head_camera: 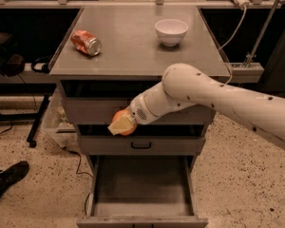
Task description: Place orange into bottom drawer
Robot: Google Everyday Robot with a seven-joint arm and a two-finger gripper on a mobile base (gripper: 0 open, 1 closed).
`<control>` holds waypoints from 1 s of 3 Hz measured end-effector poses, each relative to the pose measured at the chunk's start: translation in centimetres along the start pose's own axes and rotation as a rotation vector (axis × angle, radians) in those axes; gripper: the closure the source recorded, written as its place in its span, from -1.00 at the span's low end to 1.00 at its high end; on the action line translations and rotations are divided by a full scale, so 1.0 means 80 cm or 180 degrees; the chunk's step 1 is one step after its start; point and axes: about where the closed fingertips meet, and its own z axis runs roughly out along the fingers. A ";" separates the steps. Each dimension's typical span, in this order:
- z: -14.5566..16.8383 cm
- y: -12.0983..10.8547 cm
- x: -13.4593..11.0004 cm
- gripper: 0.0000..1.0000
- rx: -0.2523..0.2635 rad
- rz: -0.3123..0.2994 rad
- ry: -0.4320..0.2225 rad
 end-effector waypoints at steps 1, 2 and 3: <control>0.000 0.000 0.000 1.00 0.0000 0.0000 0.0000; 0.033 0.002 0.026 1.00 0.0045 -0.0039 0.0164; 0.092 -0.016 0.110 1.00 0.0150 0.0160 0.0427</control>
Offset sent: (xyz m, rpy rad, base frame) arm -0.0138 0.0154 -0.0850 -0.1449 0.0093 0.0170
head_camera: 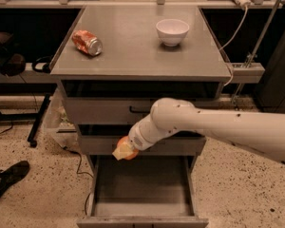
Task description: Place orange into bottom drawer
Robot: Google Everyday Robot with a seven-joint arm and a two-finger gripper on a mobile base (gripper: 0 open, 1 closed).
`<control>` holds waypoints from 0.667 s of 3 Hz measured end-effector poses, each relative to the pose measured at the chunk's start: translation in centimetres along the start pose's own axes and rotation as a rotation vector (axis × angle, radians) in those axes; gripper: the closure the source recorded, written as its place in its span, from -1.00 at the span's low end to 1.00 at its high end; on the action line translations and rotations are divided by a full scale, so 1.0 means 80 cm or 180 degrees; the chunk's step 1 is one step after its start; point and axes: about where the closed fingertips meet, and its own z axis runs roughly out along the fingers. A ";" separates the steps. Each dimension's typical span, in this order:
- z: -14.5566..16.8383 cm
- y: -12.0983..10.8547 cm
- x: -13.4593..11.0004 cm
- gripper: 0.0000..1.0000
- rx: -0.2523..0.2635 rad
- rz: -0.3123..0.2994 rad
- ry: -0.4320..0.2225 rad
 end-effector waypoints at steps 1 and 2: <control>0.076 -0.030 0.088 1.00 0.0117 0.0364 0.0180; 0.136 -0.065 0.145 1.00 0.0169 0.0666 0.0127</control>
Offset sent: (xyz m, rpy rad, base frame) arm 0.0209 -0.0591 -0.3070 0.0377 0.2028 -0.2881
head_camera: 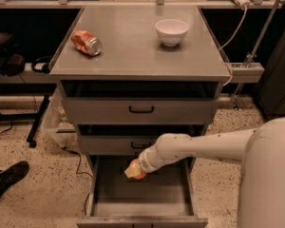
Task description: Place orange into bottom drawer
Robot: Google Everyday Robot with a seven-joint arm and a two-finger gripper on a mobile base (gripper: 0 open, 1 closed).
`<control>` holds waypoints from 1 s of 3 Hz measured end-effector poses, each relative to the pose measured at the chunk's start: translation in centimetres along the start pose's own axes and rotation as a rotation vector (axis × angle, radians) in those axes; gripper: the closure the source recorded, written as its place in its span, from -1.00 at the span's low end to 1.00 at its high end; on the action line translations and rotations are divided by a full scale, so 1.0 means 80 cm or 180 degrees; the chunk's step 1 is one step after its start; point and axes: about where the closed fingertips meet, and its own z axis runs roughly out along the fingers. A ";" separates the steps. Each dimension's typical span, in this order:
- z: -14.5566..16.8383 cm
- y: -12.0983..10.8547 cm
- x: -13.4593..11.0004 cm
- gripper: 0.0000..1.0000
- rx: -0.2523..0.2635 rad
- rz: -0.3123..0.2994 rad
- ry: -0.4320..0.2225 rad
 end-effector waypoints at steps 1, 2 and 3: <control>0.051 -0.054 0.011 1.00 -0.0050 0.0050 -0.0265; 0.095 -0.082 0.027 1.00 -0.0306 -0.0010 -0.0440; 0.148 -0.086 0.063 1.00 -0.0747 -0.0082 -0.0481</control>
Offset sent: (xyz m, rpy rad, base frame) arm 0.0242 -0.0085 -0.2680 0.3226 0.1113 0.1307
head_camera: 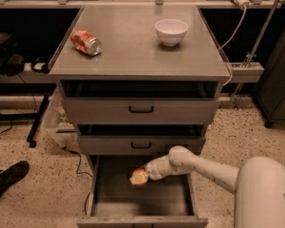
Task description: Place orange into bottom drawer
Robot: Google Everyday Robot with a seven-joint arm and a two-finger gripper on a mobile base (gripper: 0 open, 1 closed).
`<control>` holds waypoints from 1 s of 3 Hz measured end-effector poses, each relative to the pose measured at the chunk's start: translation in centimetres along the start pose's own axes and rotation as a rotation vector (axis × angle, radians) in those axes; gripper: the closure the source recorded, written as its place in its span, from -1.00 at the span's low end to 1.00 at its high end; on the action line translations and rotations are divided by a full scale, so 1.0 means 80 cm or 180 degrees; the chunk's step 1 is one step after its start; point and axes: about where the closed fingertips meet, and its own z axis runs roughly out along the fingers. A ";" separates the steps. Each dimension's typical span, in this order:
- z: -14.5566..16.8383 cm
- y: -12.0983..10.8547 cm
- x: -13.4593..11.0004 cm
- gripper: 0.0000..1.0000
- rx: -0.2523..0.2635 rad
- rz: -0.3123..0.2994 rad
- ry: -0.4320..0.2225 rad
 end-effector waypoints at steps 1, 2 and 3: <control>0.047 -0.017 0.078 1.00 -0.0393 -0.0132 0.0121; 0.056 -0.023 0.105 1.00 -0.0550 -0.0189 0.0148; 0.055 -0.023 0.105 1.00 -0.0549 -0.0189 0.0148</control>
Offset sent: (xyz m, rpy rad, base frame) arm -0.0217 -0.0069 -0.0627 0.0395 0.0395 0.1070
